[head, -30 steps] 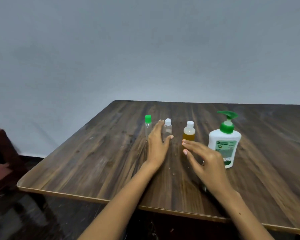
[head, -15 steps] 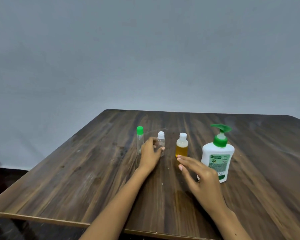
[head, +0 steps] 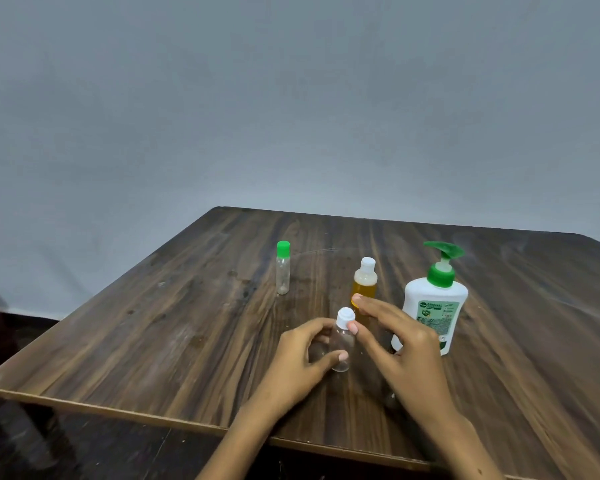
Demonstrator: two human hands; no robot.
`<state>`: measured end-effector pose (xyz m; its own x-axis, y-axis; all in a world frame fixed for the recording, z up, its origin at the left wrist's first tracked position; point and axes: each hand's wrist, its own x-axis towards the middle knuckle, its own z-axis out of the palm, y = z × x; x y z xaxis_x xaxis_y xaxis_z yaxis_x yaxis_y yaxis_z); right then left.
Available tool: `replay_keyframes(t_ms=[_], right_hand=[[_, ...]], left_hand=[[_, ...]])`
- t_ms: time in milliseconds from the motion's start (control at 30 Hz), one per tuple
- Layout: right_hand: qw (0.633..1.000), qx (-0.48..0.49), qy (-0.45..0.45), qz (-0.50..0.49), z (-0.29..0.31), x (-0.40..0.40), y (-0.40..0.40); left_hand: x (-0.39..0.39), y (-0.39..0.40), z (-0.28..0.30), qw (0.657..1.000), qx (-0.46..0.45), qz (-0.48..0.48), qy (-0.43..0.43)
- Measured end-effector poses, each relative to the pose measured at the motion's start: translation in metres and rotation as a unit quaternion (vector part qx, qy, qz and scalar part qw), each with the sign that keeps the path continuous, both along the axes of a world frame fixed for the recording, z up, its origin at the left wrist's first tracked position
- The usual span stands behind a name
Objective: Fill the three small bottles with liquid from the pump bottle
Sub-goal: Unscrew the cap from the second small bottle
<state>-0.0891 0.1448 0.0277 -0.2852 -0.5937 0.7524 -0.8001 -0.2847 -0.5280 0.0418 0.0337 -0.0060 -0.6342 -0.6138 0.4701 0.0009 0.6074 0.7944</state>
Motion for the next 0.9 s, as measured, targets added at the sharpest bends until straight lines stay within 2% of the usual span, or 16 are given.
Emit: replay_keyframes(t_ms=[133, 300, 467, 633, 733, 833, 900], right_hand=[[1.0, 0.02, 0.019, 0.007, 0.004, 0.003, -0.005], [1.0, 0.022, 0.012, -0.018, 0.007, 0.004, -0.01], [0.999, 0.032, 0.001, -0.039, 0.012, 0.006, -0.014], [0.994, 0.06, -0.077, 0.055, 0.02, 0.001, -0.009], [0.966, 0.13, -0.14, 0.172, 0.03, -0.011, 0.002], [0.958, 0.185, -0.091, 0.198, 0.039, -0.022, 0.01], [0.982, 0.14, -0.025, 0.121, 0.04, -0.022, 0.009]], left_hand=[[0.001, 0.004, 0.003, 1.0, 0.001, 0.004, 0.022], [-0.004, 0.011, 0.0, 0.995, 0.047, 0.026, 0.087], [-0.007, 0.012, -0.001, 0.994, 0.034, 0.05, 0.09], [-0.006, 0.008, -0.002, 0.996, 0.055, 0.005, 0.074], [-0.005, 0.009, -0.002, 0.996, 0.056, -0.022, 0.063], [-0.007, 0.011, -0.001, 0.994, 0.079, -0.047, 0.056], [-0.008, 0.011, -0.001, 0.994, 0.083, -0.049, 0.056]])
